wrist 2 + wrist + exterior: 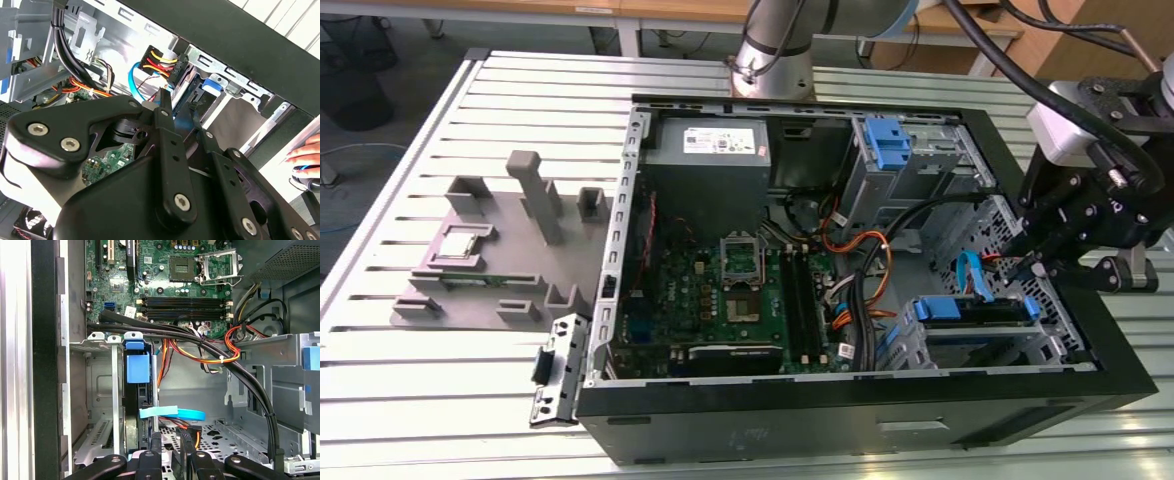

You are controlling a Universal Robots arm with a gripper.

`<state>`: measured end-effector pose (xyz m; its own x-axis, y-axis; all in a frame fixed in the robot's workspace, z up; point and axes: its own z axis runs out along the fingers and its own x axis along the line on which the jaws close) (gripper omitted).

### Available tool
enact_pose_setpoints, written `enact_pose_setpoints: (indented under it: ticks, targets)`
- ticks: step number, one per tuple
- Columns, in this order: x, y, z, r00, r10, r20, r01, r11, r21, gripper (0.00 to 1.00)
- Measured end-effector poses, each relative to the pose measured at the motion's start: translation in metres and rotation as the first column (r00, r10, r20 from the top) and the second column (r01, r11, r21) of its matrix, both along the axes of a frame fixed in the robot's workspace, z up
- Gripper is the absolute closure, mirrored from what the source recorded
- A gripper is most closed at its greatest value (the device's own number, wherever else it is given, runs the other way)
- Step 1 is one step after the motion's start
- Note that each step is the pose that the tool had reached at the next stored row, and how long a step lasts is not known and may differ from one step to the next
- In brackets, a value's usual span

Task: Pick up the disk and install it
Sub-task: 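Insert the second disk wire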

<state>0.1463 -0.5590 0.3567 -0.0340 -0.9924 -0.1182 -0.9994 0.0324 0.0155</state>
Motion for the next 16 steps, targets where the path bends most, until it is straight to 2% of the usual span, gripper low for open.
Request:
enact_pose_setpoints:
  ticks: [16]
  targets:
    - [0.0067, 0.0005, -0.0001, 1.0, 0.0, -0.0001, 0.0, 1.0, 0.0, 0.71]
